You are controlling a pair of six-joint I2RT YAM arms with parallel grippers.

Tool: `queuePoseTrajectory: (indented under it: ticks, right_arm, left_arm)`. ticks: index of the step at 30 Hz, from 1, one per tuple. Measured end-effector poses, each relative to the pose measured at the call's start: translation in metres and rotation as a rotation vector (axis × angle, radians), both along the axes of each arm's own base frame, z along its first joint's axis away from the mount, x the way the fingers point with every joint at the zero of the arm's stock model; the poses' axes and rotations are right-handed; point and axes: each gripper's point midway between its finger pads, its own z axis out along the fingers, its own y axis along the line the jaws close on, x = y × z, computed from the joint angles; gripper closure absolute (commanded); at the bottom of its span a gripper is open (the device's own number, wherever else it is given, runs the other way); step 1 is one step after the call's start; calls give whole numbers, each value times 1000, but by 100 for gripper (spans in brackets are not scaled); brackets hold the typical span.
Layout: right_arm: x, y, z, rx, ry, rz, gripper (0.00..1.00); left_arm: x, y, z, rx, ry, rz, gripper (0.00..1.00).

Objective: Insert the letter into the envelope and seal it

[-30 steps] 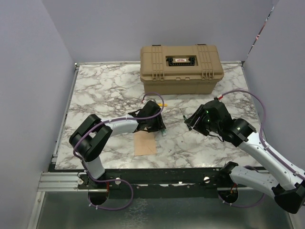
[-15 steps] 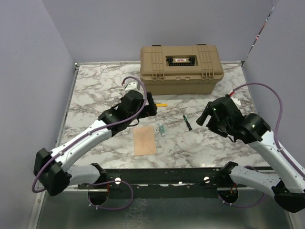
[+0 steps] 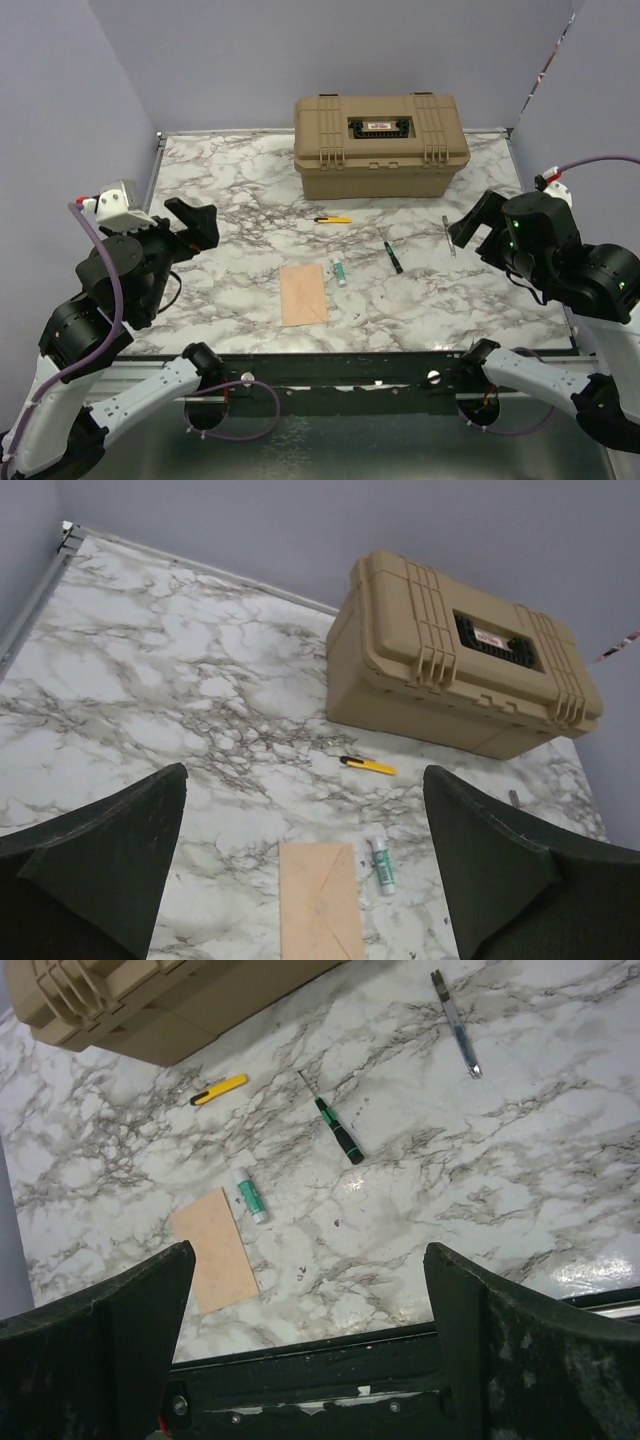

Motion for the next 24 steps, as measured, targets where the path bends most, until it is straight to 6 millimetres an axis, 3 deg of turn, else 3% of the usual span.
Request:
queuePoseTrajectory:
  ticks: [7,24]
  right_arm:
    - [1,-2,14,-14,-33,14,0]
    - [-12,-13,30,24,-107,29,0]
  left_arm:
    - [-12,20,-12,77,26,30,1]
    - [-36,56,8,86,-28,89,1]
